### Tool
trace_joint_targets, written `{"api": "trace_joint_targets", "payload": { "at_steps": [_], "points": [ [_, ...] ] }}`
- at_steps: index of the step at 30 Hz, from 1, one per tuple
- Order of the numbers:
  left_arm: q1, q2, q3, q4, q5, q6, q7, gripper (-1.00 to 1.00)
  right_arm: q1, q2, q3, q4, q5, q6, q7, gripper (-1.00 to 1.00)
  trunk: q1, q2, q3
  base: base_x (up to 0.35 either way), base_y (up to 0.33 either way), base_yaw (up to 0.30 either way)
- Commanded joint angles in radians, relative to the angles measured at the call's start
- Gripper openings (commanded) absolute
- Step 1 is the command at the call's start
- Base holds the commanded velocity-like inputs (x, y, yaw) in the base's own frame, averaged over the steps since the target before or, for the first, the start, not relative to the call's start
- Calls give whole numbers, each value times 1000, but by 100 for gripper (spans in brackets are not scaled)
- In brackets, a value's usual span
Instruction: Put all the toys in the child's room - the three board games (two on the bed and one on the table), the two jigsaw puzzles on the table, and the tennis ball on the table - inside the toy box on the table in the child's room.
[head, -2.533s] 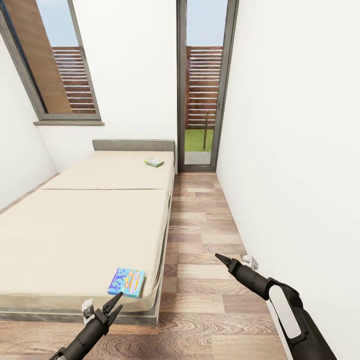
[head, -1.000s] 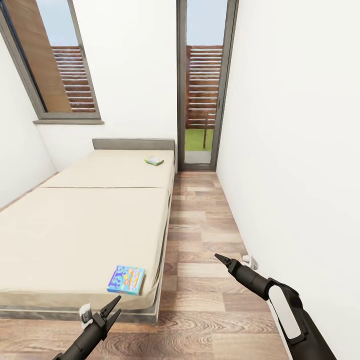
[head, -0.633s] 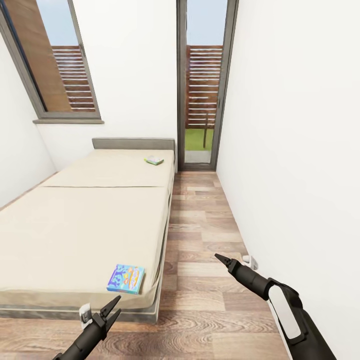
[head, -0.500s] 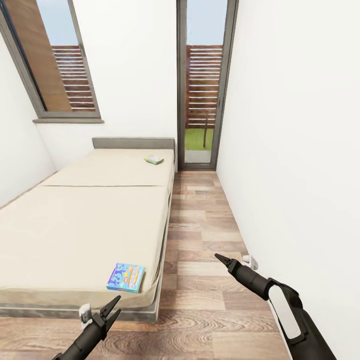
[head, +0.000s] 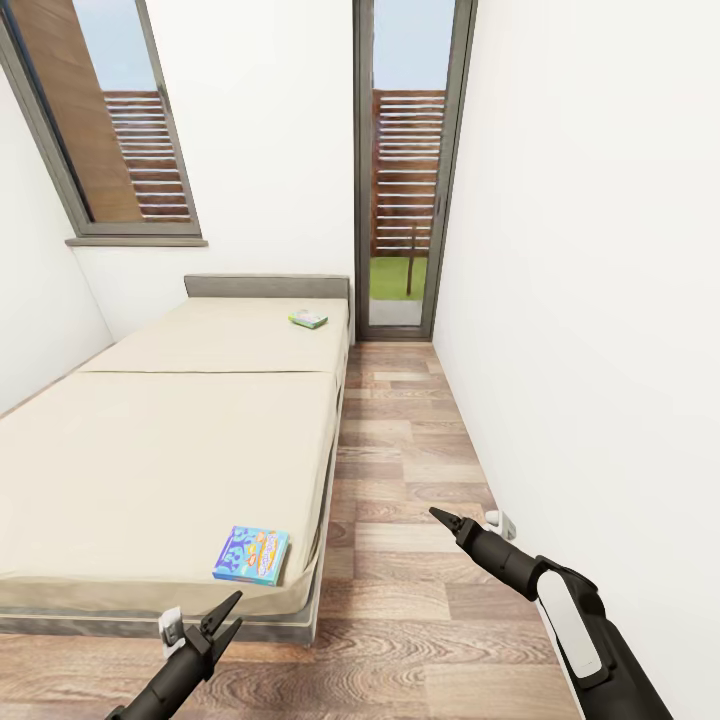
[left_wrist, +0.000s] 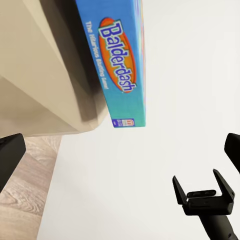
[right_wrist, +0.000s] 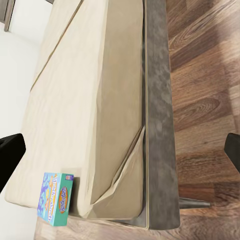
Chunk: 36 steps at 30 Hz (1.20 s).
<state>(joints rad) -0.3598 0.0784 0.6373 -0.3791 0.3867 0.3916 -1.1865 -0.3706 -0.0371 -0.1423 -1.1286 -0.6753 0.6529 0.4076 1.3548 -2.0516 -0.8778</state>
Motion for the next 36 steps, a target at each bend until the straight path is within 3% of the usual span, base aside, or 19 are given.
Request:
{"api": "trace_joint_targets", "payload": {
  "at_steps": [1, 36],
  "points": [
    [-1, 0, 3, 0, 1, 10, -3, 100, -1, 0, -2, 0, -3, 7, 2, 100, 0, 0, -1, 0, 0, 0],
    [-1, -4, 2, 0, 0, 7, 3, 100, -1, 0, -2, 0, -3, 7, 2, 100, 0, 0, -1, 49, -25, 0]
  ]
}}
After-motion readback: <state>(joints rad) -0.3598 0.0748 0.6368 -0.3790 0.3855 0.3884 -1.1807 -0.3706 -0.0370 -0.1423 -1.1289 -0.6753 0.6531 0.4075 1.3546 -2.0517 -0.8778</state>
